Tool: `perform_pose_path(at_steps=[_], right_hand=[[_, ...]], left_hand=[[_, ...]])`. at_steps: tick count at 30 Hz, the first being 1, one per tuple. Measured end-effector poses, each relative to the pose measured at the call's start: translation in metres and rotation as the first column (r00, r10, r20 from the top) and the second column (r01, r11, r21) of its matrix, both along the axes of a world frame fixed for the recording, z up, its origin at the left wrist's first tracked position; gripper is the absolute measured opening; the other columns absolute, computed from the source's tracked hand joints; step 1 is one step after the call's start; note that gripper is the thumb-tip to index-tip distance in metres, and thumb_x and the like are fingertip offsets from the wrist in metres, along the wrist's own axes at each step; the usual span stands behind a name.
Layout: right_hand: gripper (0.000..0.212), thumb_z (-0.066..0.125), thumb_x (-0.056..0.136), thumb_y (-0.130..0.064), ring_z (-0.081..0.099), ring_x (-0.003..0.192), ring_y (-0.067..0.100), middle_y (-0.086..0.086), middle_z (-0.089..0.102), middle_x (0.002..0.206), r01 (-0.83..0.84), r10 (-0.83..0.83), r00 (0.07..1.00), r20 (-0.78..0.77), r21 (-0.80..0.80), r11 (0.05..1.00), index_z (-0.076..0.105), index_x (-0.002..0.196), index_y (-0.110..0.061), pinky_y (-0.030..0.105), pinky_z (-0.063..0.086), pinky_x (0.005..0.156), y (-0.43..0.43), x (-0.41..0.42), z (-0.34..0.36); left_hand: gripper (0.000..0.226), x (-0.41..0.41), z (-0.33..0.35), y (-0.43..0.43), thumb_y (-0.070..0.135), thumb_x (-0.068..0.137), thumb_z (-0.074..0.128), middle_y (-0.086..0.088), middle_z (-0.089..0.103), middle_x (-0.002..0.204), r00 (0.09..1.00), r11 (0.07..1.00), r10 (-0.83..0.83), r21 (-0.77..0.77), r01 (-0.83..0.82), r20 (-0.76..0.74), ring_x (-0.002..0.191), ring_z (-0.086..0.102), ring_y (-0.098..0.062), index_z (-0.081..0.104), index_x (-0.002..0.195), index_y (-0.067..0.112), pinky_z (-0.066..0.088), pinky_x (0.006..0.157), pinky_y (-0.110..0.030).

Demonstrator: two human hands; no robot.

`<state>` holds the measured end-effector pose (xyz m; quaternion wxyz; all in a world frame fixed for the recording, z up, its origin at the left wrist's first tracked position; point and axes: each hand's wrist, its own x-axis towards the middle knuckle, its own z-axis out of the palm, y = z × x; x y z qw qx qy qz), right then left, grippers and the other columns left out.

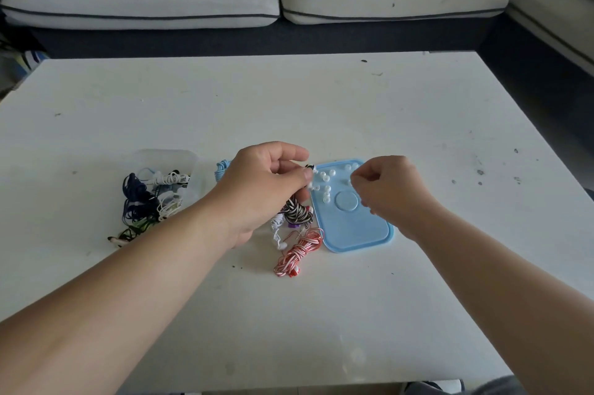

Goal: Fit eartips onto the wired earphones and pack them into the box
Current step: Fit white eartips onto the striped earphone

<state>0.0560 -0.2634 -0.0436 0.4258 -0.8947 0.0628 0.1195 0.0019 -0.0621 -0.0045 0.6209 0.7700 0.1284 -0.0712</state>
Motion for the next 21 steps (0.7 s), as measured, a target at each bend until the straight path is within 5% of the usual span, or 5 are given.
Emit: perform_pose_path(at_steps=[6, 11, 18, 21], right_hand=[[0.015, 0.069, 0.087, -0.019, 0.067, 0.068, 0.029, 0.013, 0.074, 0.08, -0.192, 0.195, 0.98, 0.027, -0.095, 0.977, 0.073, 0.082, -0.005, 0.042, 0.059, 0.072, 0.016, -0.005, -0.011], [0.016, 0.065, 0.087, -0.02, 0.061, 0.069, 0.027, 0.014, 0.073, 0.084, -0.22, 0.229, 0.973, 0.001, -0.281, 0.934, 0.072, 0.08, -0.007, 0.03, 0.046, 0.056, 0.033, -0.002, -0.028], [0.008, 0.066, 0.082, -0.016, 0.062, 0.07, 0.017, 0.001, 0.072, 0.079, -0.169, 0.171, 0.985, -0.017, -0.282, 0.944, 0.07, 0.075, -0.017, 0.022, 0.042, 0.051, 0.037, 0.002, -0.029], [0.022, 0.063, 0.084, -0.016, 0.054, 0.061, 0.022, 0.007, 0.064, 0.067, -0.179, 0.18, 0.983, -0.022, -0.284, 0.942, 0.062, 0.062, -0.013, 0.025, 0.039, 0.051, 0.035, 0.002, -0.027]], left_hand=[[0.013, 0.0, -0.002, 0.001, 0.009, 0.094, 0.072, -0.001, 0.076, 0.074, 1.0, 0.999, 0.006, 0.044, -0.006, -0.016, 0.067, 0.074, -0.013, 0.076, 0.102, 0.018, 0.057, 0.07, -0.027], [0.013, -0.005, -0.002, 0.006, 0.009, 0.093, 0.073, -0.002, 0.076, 0.077, 1.0, 0.998, -0.01, 0.069, 0.011, -0.015, 0.066, 0.073, -0.012, 0.075, 0.103, 0.017, 0.056, 0.069, -0.022], [0.013, -0.006, 0.001, 0.019, 0.008, 0.093, 0.073, -0.003, 0.077, 0.079, 1.0, 0.998, 0.014, 0.069, -0.013, -0.008, 0.066, 0.073, -0.012, 0.076, 0.101, 0.018, 0.055, 0.069, -0.022], [0.014, -0.006, 0.002, 0.022, 0.008, 0.093, 0.072, -0.002, 0.077, 0.079, 1.0, 0.998, 0.019, 0.066, -0.019, 0.002, 0.067, 0.073, -0.011, 0.076, 0.1, 0.018, 0.055, 0.07, -0.023]])
